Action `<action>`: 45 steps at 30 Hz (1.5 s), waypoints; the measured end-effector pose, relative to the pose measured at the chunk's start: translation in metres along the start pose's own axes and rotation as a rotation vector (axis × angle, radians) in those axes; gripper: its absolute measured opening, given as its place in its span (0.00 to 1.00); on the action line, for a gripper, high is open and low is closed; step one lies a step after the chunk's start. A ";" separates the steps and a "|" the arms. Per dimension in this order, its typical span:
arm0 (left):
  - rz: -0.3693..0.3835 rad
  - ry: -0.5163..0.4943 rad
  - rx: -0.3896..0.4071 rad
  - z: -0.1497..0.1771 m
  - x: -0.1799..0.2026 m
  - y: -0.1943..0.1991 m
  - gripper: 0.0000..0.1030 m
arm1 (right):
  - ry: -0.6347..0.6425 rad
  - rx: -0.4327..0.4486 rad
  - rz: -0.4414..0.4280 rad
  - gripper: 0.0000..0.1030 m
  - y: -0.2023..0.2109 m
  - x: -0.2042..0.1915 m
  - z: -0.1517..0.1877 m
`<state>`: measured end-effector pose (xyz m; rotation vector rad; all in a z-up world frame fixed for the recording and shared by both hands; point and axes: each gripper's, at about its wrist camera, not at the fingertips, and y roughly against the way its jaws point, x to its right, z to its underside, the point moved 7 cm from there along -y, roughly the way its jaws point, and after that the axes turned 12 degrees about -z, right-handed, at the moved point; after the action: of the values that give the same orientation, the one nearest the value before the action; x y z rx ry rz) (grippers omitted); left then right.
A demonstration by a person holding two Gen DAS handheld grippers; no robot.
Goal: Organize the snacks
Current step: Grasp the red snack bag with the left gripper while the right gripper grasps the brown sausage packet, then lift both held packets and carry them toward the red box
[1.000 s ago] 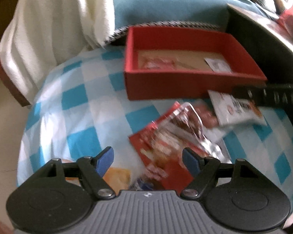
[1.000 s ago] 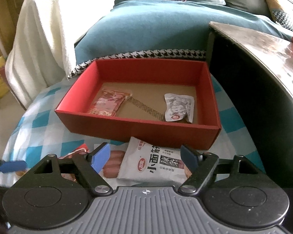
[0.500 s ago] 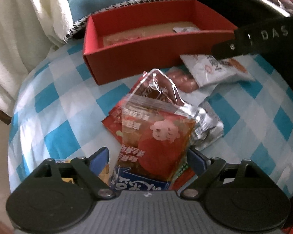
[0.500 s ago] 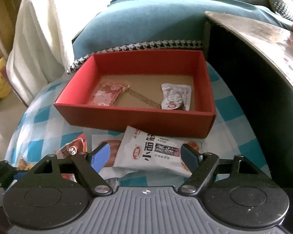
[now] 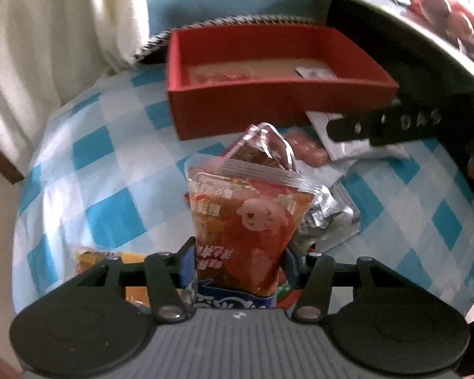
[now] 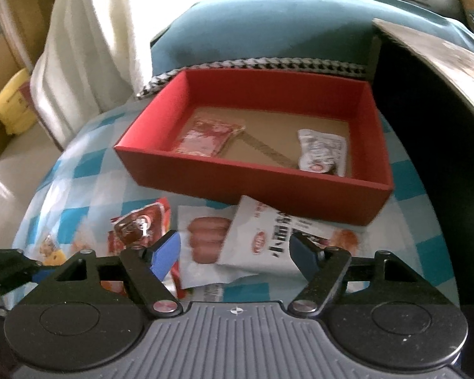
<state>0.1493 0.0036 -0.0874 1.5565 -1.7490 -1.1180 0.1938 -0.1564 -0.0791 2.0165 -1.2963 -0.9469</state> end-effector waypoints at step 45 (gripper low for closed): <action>0.034 -0.016 -0.078 0.021 -0.001 0.002 0.44 | 0.010 -0.124 -0.082 0.43 -0.001 -0.016 0.040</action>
<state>0.1316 0.0094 -0.0966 1.4703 -1.7152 -1.1705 0.1574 -0.1442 -0.0991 1.9885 -1.1285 -1.0283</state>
